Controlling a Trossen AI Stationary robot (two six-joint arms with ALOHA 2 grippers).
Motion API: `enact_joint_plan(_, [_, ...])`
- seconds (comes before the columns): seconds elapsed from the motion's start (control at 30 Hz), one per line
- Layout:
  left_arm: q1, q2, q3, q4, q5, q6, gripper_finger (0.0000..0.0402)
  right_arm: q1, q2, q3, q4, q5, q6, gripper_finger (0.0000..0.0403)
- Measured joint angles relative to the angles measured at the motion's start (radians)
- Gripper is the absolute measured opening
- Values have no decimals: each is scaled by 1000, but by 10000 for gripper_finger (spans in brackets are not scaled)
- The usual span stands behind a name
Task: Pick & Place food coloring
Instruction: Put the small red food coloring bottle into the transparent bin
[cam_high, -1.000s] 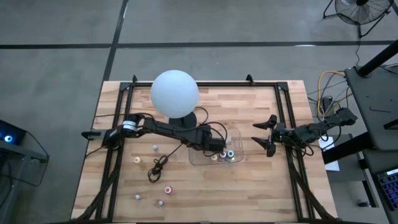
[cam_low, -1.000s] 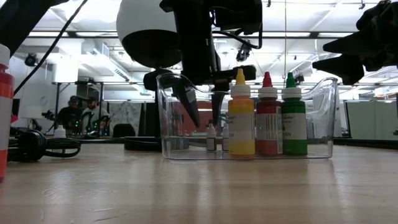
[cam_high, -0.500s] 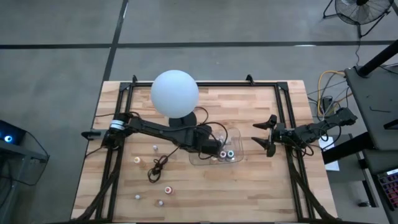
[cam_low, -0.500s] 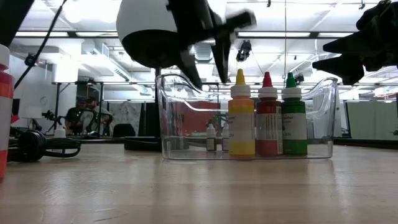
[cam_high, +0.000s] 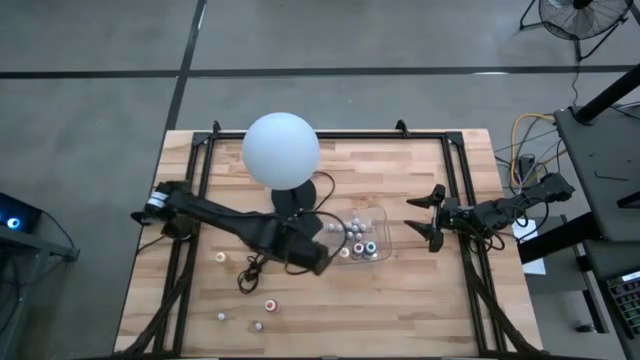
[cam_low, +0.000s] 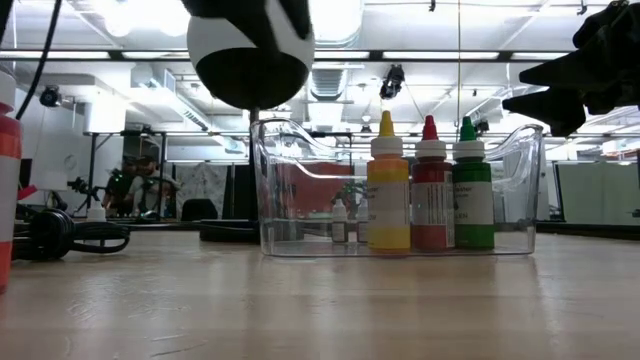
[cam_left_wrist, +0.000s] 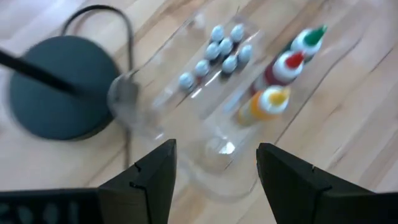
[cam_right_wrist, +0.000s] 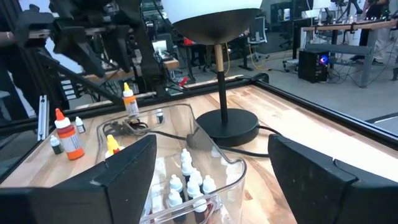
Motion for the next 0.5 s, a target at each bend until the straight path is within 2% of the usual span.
enact_joint_plan(0.23, [-60,-88,-47,-196,-46,41,192,0,0,0,0,0,0,302])
enact_joint_plan(0.5, [-99,-293,-356,-154,-55,-14,192,-1,0,0,0,0,0,311])
